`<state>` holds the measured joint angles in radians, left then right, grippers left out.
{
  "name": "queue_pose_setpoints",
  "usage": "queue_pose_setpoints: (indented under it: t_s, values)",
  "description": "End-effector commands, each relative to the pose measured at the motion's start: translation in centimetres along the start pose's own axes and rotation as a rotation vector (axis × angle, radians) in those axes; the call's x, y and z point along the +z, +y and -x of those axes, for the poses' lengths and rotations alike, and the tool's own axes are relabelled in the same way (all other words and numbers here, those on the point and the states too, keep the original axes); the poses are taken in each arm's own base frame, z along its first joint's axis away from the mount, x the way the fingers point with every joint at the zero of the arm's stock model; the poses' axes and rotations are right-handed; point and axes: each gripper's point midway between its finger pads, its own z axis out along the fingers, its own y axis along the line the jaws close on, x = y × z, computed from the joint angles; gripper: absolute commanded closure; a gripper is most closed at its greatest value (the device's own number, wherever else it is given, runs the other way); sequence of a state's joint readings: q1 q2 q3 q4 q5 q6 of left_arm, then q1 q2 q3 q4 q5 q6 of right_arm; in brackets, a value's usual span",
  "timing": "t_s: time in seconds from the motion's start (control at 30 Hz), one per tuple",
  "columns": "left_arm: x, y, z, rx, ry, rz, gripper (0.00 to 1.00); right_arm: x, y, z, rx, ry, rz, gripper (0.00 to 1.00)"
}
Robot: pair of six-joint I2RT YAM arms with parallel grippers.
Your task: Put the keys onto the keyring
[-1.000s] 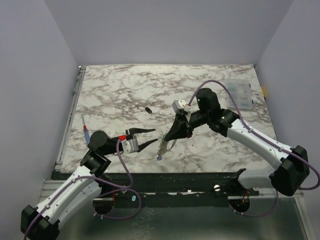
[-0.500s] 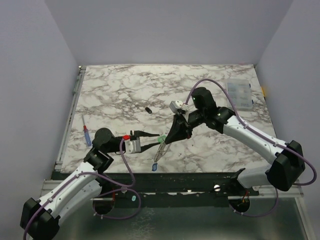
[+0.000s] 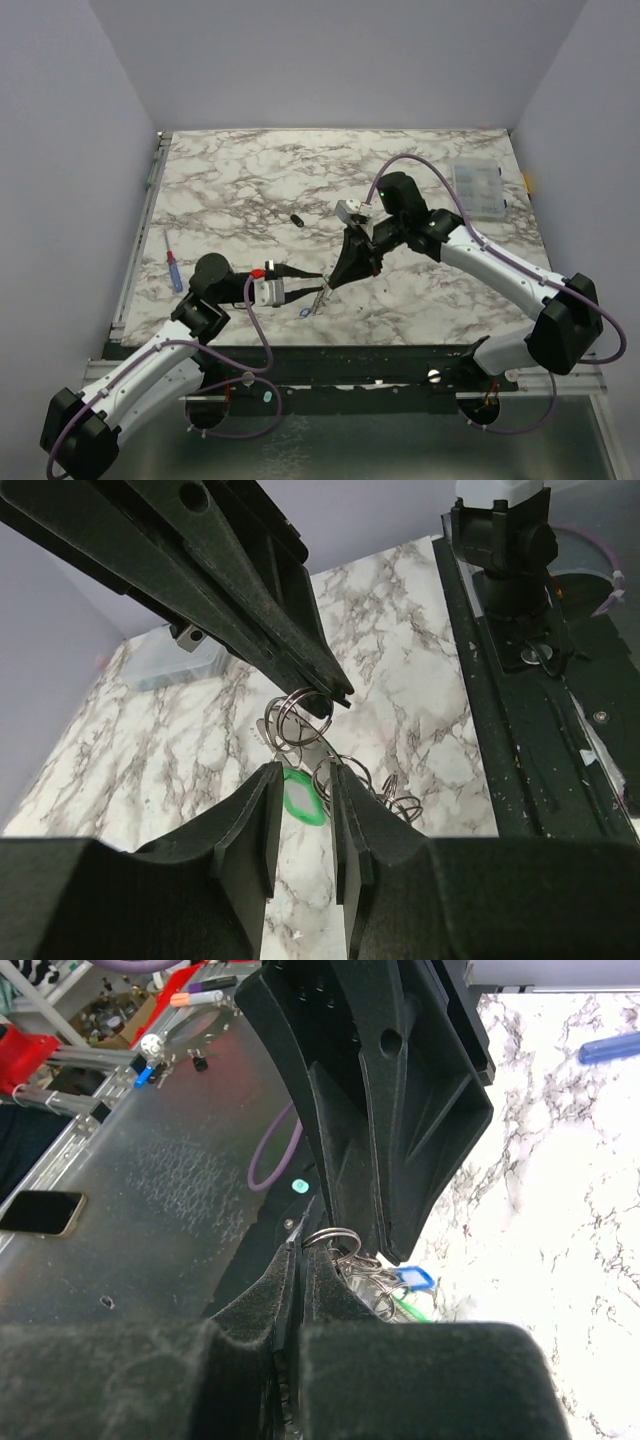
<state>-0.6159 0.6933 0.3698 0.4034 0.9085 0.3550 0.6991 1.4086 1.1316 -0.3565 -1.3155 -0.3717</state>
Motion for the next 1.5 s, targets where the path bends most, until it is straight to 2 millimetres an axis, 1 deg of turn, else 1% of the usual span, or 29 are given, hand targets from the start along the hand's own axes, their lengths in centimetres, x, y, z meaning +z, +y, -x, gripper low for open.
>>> queue_pose_setpoints:
  t_s: [0.0, 0.17, 0.37, 0.7, 0.83, 0.9, 1.0, 1.1, 1.17, 1.23, 1.3, 1.47]
  values:
    - [0.36, -0.16, 1.86, 0.039, -0.050, -0.043, 0.67, -0.01, 0.75, 0.99, -0.005, -0.021, 0.059, 0.99]
    - [0.36, 0.00, 1.97, 0.041, -0.051, -0.036, 0.62, 0.07, 0.96, 0.80, 0.014, -0.023, 0.087, 0.99]
    - [0.53, -0.12, 2.05, 0.020, -0.054, -0.052, 0.61, 0.19, 1.03, 0.65, 0.033, -0.025, 0.116, 0.99]
    - [0.82, -0.78, 1.87, -0.021, -0.056, -0.100, 0.68, 0.28, 0.92, 0.48, 0.053, -0.026, 0.142, 0.99]
    - [0.92, -0.84, 1.76, -0.029, -0.054, -0.106, 0.68, 0.31, 1.07, 0.49, 0.060, -0.029, 0.153, 0.99]
    - [0.89, -0.71, 1.73, -0.025, -0.052, -0.098, 0.62, 0.31, 1.11, 0.49, 0.062, -0.029, 0.157, 0.99]
    - [0.82, -0.41, 1.72, -0.015, -0.049, -0.076, 0.50, 0.32, 1.17, 0.43, 0.067, -0.030, 0.163, 0.99]
    - [0.65, 0.04, 1.89, 0.001, -0.048, -0.043, 0.46, 0.29, 1.35, 0.40, 0.071, -0.033, 0.171, 0.99]
    - [0.62, 0.02, 2.09, 0.001, -0.052, -0.044, 0.47, 0.29, 1.48, 0.51, 0.071, -0.038, 0.179, 0.99]
    - [0.75, -0.29, 2.29, -0.008, -0.059, -0.070, 0.53, 0.32, 1.51, 0.60, 0.072, -0.041, 0.186, 0.99]
    - [0.87, -0.56, 2.43, -0.020, -0.064, -0.095, 0.55, 0.30, 1.51, 0.64, 0.073, -0.043, 0.189, 0.99]
    - [1.17, -0.67, 2.16, -0.047, -0.060, -0.120, 0.54, 0.37, 1.60, 0.95, 0.073, -0.053, 0.206, 0.99]
